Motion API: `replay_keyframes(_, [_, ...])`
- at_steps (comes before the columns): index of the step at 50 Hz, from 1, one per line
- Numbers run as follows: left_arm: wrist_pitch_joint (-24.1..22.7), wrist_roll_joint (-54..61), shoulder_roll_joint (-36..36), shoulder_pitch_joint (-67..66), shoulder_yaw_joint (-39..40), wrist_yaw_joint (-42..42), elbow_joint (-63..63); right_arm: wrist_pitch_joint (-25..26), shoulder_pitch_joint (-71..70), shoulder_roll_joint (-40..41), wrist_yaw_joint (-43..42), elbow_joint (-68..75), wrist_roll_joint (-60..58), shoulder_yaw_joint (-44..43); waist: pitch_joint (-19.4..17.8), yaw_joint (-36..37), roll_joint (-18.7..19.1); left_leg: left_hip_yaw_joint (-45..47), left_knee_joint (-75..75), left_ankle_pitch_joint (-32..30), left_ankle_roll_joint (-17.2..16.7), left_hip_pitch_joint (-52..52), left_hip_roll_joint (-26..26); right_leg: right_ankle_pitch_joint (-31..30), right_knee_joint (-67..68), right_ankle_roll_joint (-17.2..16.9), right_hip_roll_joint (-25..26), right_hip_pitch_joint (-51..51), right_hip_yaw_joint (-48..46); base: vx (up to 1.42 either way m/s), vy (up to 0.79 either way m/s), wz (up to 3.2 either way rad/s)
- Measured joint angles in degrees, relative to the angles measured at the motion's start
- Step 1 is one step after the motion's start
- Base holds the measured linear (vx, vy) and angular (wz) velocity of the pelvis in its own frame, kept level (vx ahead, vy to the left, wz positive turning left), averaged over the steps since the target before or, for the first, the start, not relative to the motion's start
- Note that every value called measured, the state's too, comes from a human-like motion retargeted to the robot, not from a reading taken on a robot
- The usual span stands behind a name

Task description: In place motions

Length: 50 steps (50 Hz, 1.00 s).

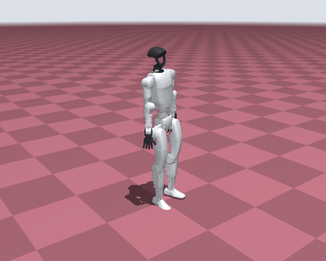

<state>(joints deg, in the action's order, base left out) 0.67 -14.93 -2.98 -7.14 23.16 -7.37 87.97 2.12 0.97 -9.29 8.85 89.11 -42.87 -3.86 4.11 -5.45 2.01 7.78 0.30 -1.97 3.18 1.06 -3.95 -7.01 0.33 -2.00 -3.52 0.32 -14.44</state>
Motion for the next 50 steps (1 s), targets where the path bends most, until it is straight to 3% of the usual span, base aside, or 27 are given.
replay_keyframes(50, [-0.1,0.4,0.0,0.0,0.0,-0.1,0.1,-0.1,-0.3,-0.3,0.0,0.2,-0.6,0.2,-0.4,-0.5,0.1,-0.8,-0.2,1.0,0.0,-0.5,-0.2,-0.1,0.0,-0.1,-0.2,0.3,-0.8,0.00,0.00,0.00])
